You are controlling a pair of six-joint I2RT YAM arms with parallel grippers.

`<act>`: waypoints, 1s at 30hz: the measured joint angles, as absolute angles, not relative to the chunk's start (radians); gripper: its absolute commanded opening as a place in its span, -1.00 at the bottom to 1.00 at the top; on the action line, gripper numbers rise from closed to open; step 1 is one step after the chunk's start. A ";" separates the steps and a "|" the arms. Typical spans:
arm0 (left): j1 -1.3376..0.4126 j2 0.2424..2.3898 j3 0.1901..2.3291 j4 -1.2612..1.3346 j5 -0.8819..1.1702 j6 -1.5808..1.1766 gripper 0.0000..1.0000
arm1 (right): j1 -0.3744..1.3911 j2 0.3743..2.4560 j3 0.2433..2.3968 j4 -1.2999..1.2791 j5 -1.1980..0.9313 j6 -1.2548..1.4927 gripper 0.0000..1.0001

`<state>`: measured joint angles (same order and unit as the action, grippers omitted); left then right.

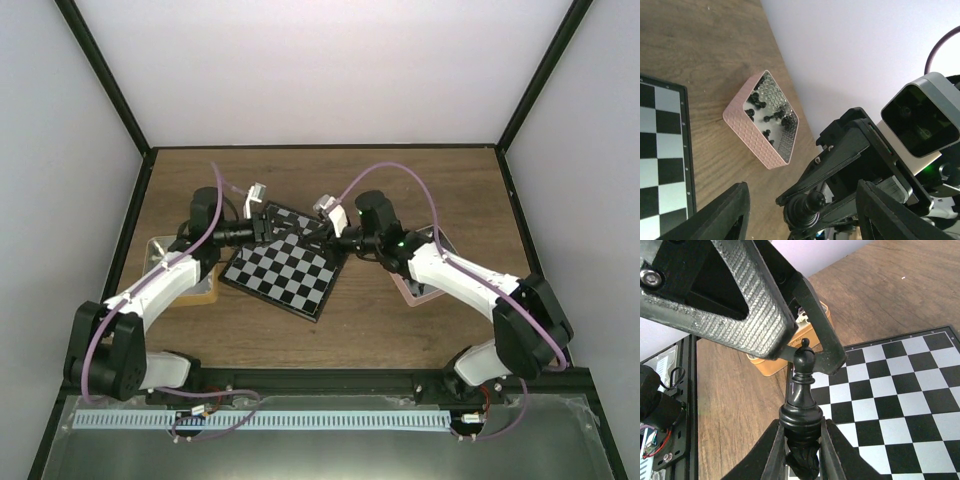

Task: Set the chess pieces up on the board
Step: Pick up the chess piece from the storage box.

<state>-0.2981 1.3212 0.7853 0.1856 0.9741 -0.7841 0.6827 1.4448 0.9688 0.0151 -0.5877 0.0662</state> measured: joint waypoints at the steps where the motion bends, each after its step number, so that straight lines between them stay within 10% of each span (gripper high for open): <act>1: -0.298 1.326 0.785 0.181 0.979 -0.784 0.09 | 0.684 1.449 0.970 0.012 -0.587 0.064 -0.83; 18: -0.298 1.342 0.796 0.114 1.010 -0.752 -0.91 | 0.700 1.481 0.989 -0.023 -0.583 0.056 -0.89; 30: -0.299 1.277 0.854 -0.097 0.753 -0.563 -0.92 | 0.703 1.473 0.972 -0.014 -0.488 0.106 -0.86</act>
<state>-0.2993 1.2774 0.8543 -0.0967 0.7528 -0.5632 0.7029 1.4734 0.9722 -0.0135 -0.4885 0.1062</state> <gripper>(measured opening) 0.082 0.163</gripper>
